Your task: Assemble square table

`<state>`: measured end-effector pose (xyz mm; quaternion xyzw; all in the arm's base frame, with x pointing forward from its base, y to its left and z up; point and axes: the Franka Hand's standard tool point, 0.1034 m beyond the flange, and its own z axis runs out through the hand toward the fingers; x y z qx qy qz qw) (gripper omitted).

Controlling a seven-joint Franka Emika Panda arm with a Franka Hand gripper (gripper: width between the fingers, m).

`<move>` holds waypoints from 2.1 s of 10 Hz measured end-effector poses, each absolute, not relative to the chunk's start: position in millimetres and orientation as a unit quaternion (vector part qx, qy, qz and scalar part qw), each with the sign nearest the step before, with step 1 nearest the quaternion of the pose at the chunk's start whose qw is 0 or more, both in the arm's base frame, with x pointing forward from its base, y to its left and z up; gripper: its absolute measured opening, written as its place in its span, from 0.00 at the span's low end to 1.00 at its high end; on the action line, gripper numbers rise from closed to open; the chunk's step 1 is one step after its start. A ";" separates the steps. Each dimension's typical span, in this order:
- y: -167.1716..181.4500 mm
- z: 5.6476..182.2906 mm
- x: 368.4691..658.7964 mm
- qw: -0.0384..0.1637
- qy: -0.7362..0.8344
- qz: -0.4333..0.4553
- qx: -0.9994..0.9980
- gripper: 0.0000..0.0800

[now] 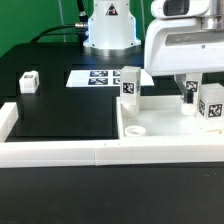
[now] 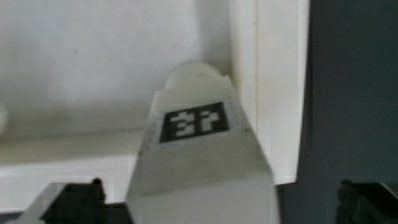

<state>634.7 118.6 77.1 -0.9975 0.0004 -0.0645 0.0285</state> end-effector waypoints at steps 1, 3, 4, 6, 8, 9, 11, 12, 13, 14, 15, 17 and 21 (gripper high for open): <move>118.6 76.6 634.1 0.029 0.005 -0.063 -0.998 0.81; 119.0 76.3 633.9 0.031 0.039 -0.062 -0.997 0.67; 119.3 76.2 633.8 0.034 0.070 -0.061 -0.995 0.50; 117.5 75.6 633.7 0.037 0.137 -0.058 -0.988 0.36; 115.3 75.3 633.4 0.041 0.227 -0.054 -0.971 0.36; 114.1 74.9 632.8 0.044 0.306 -0.051 -0.950 0.36; 110.6 73.6 630.2 0.057 0.492 -0.045 -0.868 0.36; 109.1 73.6 628.3 0.072 0.565 -0.033 -0.821 0.36; 107.5 73.5 627.4 0.087 0.617 -0.022 -0.782 0.37; 107.5 73.3 626.0 0.094 0.653 -0.015 -0.752 0.37; 107.8 73.2 625.7 0.094 0.661 -0.013 -0.744 0.37; 109.0 71.7 625.1 0.091 0.638 -0.016 -0.764 0.49; 108.7 70.6 625.3 0.073 0.382 -0.045 -0.920 0.81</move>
Offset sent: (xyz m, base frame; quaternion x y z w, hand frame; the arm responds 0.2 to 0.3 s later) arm 0.0000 0.0000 0.0000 0.0000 0.0000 0.1296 0.9916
